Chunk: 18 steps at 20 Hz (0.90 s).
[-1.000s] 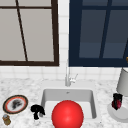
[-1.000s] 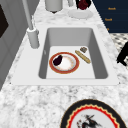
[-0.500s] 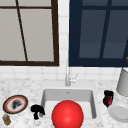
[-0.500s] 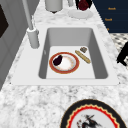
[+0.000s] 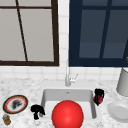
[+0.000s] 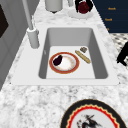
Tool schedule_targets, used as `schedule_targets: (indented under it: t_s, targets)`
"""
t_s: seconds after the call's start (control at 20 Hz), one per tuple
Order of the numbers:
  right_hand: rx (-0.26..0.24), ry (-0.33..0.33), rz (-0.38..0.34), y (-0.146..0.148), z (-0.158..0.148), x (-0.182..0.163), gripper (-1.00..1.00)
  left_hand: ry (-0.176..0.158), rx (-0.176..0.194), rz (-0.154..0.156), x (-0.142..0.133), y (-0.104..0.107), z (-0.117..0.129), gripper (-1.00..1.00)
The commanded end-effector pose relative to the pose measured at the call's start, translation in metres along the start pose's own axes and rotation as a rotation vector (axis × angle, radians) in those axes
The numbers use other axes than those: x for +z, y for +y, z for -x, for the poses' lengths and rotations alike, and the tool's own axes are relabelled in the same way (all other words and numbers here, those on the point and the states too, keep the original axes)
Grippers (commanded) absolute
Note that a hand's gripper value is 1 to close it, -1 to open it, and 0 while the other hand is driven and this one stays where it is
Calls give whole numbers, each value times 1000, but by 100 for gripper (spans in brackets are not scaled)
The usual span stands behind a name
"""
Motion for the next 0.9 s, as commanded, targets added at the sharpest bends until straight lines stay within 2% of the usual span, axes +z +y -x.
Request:
schedule_targets:
  t_s: [0.0, 0.35, 0.4, 0.5, 0.85]
  targets:
    - [-26, -1, 56, -9, -29, 12, 100, 0, 0, 0, 0, 0, 0, 0]
    - [-66, -13, 127, 9, -80, 35, 100, 0, 0, 0, 0, 0, 0, 0]
    - [-42, -38, 120, 18, -82, 36, 100, 0, 0, 0, 0, 0, 0, 0]
    - [-28, -56, 137, 29, -95, 40, 100, 0, 0, 0, 0, 0, 0, 0]
    - [-26, -147, 158, 62, -129, 49, 100, 0, 0, 0, 0, 0, 0, 0]
